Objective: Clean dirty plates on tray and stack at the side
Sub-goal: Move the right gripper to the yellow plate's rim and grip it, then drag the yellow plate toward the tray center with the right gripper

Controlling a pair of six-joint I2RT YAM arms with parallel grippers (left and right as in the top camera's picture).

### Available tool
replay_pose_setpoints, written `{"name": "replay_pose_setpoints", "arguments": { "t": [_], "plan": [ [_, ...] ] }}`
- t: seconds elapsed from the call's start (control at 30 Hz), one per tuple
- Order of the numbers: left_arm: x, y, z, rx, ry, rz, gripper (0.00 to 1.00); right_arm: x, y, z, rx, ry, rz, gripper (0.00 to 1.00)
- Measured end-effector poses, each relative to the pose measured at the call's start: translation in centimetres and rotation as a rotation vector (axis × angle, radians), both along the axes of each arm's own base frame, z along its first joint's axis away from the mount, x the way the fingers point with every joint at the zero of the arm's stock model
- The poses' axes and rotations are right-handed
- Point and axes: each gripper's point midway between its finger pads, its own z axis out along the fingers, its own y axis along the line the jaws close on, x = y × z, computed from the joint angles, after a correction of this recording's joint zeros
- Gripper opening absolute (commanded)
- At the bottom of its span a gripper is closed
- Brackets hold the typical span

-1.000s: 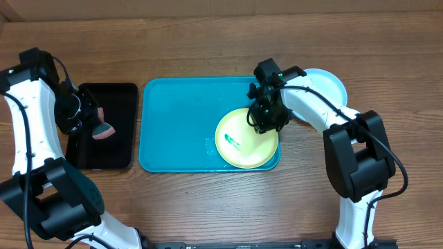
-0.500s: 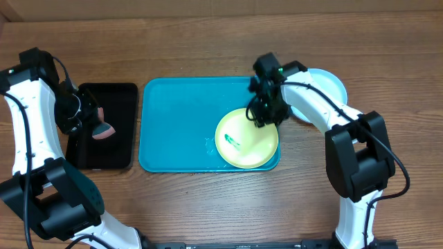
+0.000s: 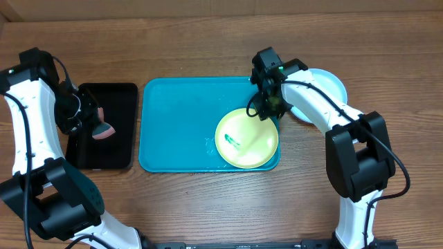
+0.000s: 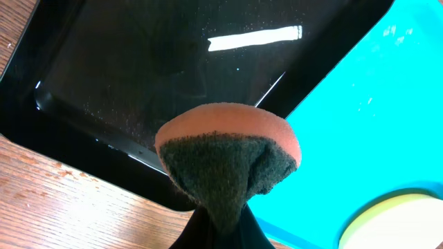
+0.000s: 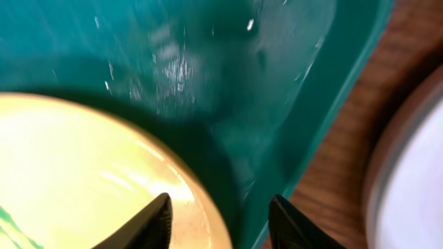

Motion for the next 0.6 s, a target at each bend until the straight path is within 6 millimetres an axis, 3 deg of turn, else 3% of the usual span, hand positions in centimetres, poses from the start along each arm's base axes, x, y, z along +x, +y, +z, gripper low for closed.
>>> {"name": "replay_pose_setpoints", "arguments": {
  "t": [0.13, 0.37, 0.6],
  "plan": [
    [0.0, 0.0, 0.0, 0.000, 0.000, 0.000, 0.04, -2.2, -0.7, -0.9, -0.018, 0.083, -0.018, 0.40],
    [0.0, 0.0, 0.0, 0.000, 0.000, 0.000, 0.04, -4.5, -1.2, -0.8, -0.032, 0.180, -0.049, 0.40],
    [0.0, 0.0, 0.0, 0.000, 0.000, 0.000, 0.04, -6.5, 0.1, -0.5, 0.048, 0.284, -0.109, 0.36]
  ]
}}
